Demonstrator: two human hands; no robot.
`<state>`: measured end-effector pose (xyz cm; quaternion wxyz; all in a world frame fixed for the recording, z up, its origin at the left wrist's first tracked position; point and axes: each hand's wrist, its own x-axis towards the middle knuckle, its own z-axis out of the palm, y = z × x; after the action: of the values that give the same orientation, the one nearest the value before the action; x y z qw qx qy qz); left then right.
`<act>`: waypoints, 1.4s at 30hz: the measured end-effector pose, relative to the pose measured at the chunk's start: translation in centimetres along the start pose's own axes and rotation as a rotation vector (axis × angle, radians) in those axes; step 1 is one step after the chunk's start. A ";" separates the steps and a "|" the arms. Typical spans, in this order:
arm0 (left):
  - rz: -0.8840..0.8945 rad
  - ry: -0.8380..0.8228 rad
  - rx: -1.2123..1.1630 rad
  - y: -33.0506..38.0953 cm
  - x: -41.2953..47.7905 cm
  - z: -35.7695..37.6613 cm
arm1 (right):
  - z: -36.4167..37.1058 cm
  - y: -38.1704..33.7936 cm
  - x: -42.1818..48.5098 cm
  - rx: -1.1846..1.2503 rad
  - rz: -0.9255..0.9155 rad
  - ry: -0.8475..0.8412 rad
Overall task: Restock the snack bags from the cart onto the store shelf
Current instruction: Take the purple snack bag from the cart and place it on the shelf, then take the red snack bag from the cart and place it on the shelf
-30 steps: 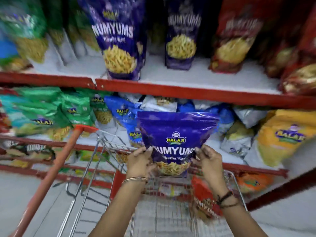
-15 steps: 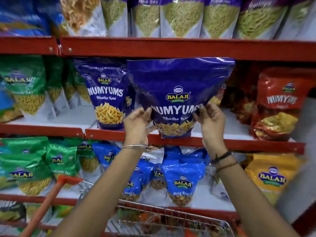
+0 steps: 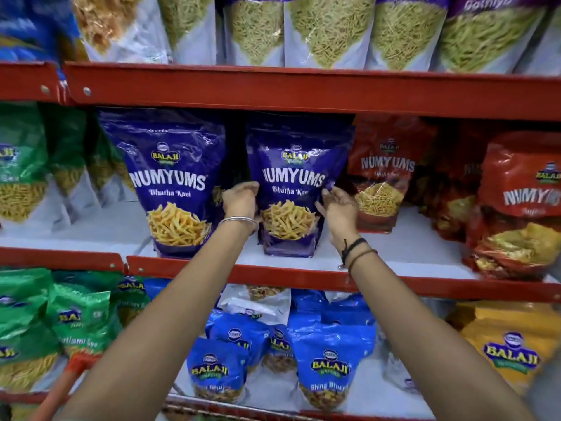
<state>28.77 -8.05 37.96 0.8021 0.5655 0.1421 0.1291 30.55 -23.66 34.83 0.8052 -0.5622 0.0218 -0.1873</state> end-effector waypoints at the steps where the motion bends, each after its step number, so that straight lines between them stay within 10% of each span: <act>1: 0.018 -0.002 0.061 -0.2 0.5 0.1 | -0.1 0.0 0.3 -0.081 -0.024 -0.004; 9: -0.032 -0.270 0.544 -4.8 0.5 -2.2 | -3.4 2.8 -0.8 -0.388 0.224 -0.265; 23: 0.237 -0.243 0.890 -2.8 -4.0 -6.0 | -4.1 -0.5 -7.1 -0.437 0.141 -0.483; 32: 0.618 -0.223 0.432 -8.5 -13.3 -7.7 | -10.6 0.5 -16.4 -0.650 -0.185 -0.375; 42: 0.158 -0.524 0.645 -26.0 -21.7 -13.4 | -27.5 11.1 -31.9 -0.869 0.343 -0.368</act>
<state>4.91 -12.88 10.92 0.5805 0.8105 -0.0775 -0.0090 -2.76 -34.65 8.99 0.5065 -0.8575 0.0474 0.0762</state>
